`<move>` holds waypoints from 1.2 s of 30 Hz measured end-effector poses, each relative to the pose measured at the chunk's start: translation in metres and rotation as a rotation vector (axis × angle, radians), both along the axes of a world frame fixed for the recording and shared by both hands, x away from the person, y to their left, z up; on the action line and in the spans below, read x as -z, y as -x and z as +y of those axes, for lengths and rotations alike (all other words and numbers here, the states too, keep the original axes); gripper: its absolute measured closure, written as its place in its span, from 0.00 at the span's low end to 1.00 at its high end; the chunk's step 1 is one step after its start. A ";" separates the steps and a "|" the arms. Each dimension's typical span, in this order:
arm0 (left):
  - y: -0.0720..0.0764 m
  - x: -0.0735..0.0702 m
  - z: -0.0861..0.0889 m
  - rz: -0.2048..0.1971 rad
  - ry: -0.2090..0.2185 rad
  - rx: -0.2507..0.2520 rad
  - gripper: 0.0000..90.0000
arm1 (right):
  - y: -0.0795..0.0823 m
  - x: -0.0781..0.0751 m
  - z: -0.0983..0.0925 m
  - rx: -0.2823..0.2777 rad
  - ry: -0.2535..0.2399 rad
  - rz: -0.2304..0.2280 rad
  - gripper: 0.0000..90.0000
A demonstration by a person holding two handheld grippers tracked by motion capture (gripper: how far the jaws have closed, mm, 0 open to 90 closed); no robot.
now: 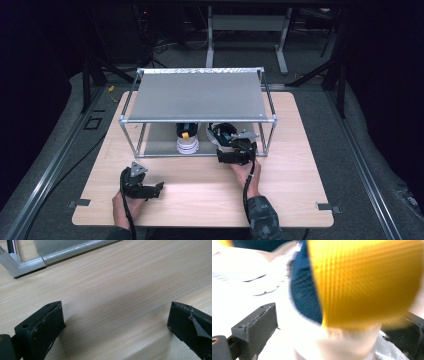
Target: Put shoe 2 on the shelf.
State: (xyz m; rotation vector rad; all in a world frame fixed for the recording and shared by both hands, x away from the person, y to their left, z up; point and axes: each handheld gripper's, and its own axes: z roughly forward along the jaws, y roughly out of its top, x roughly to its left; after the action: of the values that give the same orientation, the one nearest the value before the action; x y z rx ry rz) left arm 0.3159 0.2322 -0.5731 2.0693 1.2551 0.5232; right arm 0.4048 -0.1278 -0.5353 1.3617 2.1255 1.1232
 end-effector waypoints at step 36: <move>0.000 0.000 0.000 -0.001 0.002 0.000 0.01 | -0.026 0.006 0.038 -0.041 -0.021 0.047 0.31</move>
State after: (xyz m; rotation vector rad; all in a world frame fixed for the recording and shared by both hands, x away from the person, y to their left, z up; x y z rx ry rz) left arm 0.3159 0.2318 -0.5732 2.0665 1.2548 0.5227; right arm 0.4312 -0.0894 -0.5414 1.3723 2.1897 1.1434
